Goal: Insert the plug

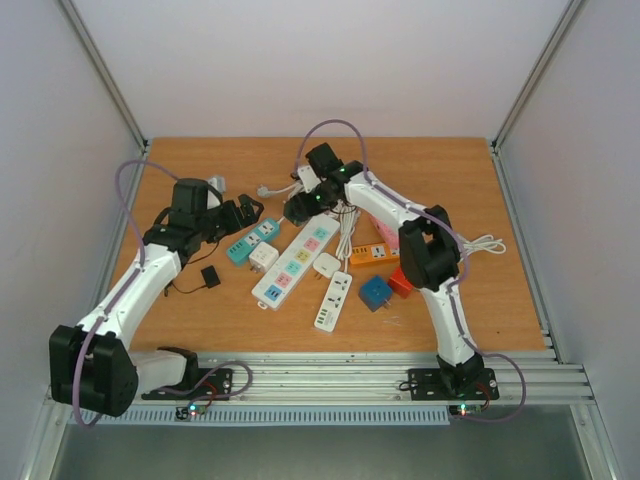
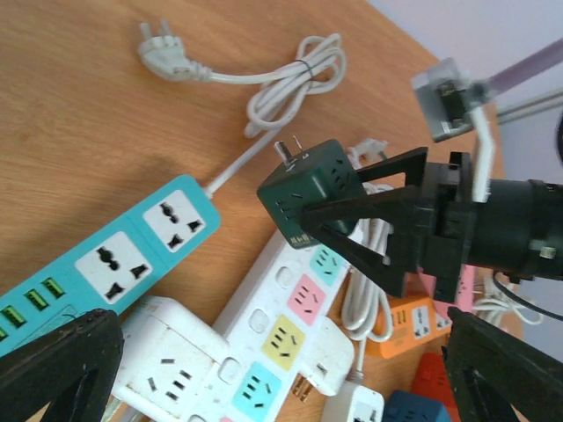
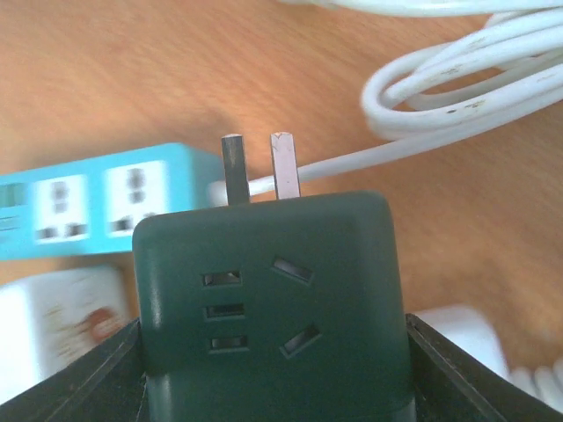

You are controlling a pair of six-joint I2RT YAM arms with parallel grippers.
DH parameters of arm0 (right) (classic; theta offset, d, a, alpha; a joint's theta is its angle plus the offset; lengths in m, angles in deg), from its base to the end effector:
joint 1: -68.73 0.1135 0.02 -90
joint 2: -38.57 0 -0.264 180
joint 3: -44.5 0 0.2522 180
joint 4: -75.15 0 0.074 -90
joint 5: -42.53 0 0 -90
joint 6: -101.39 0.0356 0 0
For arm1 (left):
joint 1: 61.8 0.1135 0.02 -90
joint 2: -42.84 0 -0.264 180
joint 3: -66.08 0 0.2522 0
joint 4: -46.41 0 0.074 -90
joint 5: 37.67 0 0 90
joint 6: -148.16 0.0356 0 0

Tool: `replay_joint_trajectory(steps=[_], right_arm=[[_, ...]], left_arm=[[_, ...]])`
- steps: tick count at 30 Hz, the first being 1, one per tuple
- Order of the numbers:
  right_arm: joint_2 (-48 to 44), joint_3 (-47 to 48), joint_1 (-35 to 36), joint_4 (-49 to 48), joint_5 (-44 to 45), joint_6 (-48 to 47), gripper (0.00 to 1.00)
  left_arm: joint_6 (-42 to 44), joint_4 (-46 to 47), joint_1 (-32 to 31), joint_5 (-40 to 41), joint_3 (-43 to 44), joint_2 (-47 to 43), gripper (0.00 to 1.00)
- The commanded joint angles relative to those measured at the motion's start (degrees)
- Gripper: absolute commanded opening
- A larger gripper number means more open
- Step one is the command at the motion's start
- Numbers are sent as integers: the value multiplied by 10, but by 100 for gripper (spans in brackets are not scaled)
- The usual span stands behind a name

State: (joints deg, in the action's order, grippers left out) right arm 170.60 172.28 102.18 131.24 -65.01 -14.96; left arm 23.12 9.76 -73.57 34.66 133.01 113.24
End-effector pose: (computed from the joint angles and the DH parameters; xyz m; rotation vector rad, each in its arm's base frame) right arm 0.4127 0.2855 0.1971 -1.3936 2.2096 0.4447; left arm 0.2579 -0.0648 0.2774 -0.3072 2.3328 -0.7683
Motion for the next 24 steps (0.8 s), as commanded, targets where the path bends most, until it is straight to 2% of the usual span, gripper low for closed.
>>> replay_joint_trajectory(steps=[1, 5, 9, 12, 15, 18, 21, 24], right_arm=[[-113, -48, 0, -42, -91, 72, 47], [-184, -121, -3, -98, -163, 152, 47], [-256, -212, -9, -148, -206, 252, 47], [-308, -302, -29, -252, -276, 397, 47], [-361, -393, -35, -371, -329, 499, 47], [-395, -428, -39, -381, -342, 523, 47], [-418, -460, -48, -391, -344, 545, 48], [-427, -473, -56, -407, -363, 563, 48]], left_arm=[[11, 58, -1, -55, -14, -28, 99], [43, -1, 5, -40, 11, -45, 99], [48, -6, 5, -69, 7, -83, 99], [32, 1, 5, -115, -7, -108, 99], [7, 40, 5, -172, -34, -123, 99], [-56, 90, 5, -193, -49, -96, 99], [-118, 163, 0, -250, -49, -54, 99], [-150, 190, -10, -269, -50, -35, 99]])
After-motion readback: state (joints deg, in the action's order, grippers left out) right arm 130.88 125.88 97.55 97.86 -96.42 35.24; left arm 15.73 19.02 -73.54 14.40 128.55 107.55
